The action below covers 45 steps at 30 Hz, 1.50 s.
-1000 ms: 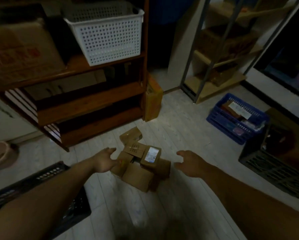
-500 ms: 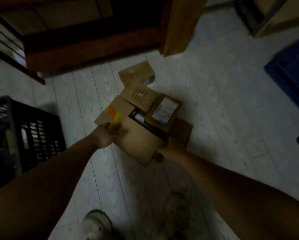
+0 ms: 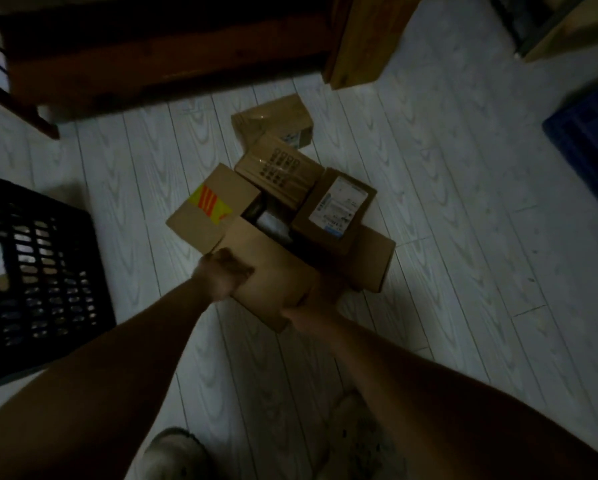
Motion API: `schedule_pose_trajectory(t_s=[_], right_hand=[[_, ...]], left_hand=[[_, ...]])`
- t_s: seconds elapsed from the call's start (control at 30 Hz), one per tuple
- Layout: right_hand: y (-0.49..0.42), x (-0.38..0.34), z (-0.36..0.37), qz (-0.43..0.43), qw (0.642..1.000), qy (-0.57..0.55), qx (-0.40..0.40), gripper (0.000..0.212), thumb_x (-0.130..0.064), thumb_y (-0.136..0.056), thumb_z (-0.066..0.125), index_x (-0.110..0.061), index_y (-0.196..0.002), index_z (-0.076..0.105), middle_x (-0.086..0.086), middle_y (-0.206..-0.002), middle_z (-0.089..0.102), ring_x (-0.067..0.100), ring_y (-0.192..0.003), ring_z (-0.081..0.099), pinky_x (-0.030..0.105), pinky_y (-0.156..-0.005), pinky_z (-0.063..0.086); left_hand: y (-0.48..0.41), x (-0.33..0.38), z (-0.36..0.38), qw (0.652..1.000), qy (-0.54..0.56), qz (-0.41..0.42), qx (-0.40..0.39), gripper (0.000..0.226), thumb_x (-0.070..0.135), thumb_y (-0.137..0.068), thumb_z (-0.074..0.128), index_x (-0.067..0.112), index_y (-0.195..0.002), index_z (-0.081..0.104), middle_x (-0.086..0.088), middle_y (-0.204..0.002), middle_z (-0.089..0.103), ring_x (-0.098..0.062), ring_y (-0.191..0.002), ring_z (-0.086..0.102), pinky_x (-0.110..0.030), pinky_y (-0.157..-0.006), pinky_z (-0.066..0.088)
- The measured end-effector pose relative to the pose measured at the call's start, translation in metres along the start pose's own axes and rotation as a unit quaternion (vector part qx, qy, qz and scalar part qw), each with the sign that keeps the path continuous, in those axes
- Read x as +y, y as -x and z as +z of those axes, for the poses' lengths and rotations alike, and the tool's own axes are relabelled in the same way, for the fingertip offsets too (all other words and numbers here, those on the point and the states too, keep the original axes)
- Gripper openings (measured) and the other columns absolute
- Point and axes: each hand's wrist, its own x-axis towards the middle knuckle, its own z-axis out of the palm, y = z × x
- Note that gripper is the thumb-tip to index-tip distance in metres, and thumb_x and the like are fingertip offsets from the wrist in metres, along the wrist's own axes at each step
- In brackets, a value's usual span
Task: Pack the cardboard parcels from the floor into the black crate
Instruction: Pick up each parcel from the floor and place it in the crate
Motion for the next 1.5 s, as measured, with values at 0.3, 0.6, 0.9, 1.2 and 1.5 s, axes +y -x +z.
schedule_pose_trajectory(t_s=[0.3, 0.6, 0.9, 1.2, 1.5], right_hand=[[-0.032, 0.003, 0.004, -0.026, 0.995, -0.056, 0.078, 0.068, -0.025, -0.100, 0.046, -0.004, -0.151, 0.007, 0.016, -0.157, 0.019, 0.030, -0.142, 0.024, 0.032, -0.112, 0.024], [0.128, -0.078, -0.017, -0.129, 0.968, -0.113, 0.185, 0.097, -0.028, -0.084, 0.066, -0.036, -0.150, -0.004, 0.006, -0.152, 0.028, 0.031, -0.134, 0.038, 0.053, -0.107, 0.037], [0.366, -0.212, -0.021, -0.258, 0.938, -0.033, 0.230, 0.078, -0.008, -0.090, 0.052, -0.031, -0.152, 0.011, 0.006, -0.149, 0.034, 0.029, -0.134, 0.037, 0.038, -0.102, 0.041], [0.535, -0.292, -0.005, -0.401, 0.898, 0.043, 0.177, 0.085, -0.012, -0.086, 0.063, -0.036, -0.150, 0.012, -0.001, -0.138, 0.049, 0.023, -0.123, 0.051, 0.041, -0.101, 0.048], [0.594, -0.355, 0.085, -0.471, 0.861, 0.052, 0.186, 0.072, -0.013, -0.089, 0.061, -0.030, -0.146, 0.020, 0.004, -0.137, 0.048, 0.024, -0.124, 0.049, 0.037, -0.098, 0.044]], left_hand=[[-0.025, -0.026, 0.007, 0.978, 0.206, -0.002, 0.038, 0.074, 0.020, -0.093, 0.055, 0.016, -0.150, 0.008, -0.014, -0.131, 0.051, -0.022, -0.099, 0.051, -0.027, -0.077, 0.045], [0.142, -0.010, -0.091, 0.954, 0.282, 0.043, 0.098, 0.064, 0.011, -0.095, 0.048, 0.022, -0.148, 0.014, -0.020, -0.133, 0.048, -0.034, -0.104, 0.056, -0.042, -0.090, 0.049], [0.409, -0.009, -0.247, 0.945, 0.240, 0.078, 0.207, 0.075, 0.004, -0.090, 0.055, 0.018, -0.148, 0.011, -0.008, -0.131, 0.046, -0.024, -0.106, 0.051, -0.031, -0.085, 0.043], [0.615, -0.025, -0.303, 0.886, 0.246, 0.141, 0.366, 0.069, -0.003, -0.087, 0.056, 0.023, -0.144, 0.027, -0.001, -0.127, 0.047, -0.027, -0.116, 0.053, -0.037, -0.090, 0.049], [0.704, -0.109, -0.349, 0.863, 0.258, 0.096, 0.425, 0.089, 0.001, -0.080, 0.066, 0.026, -0.149, 0.015, -0.005, -0.144, 0.043, -0.025, -0.125, 0.049, -0.042, -0.099, 0.047]])
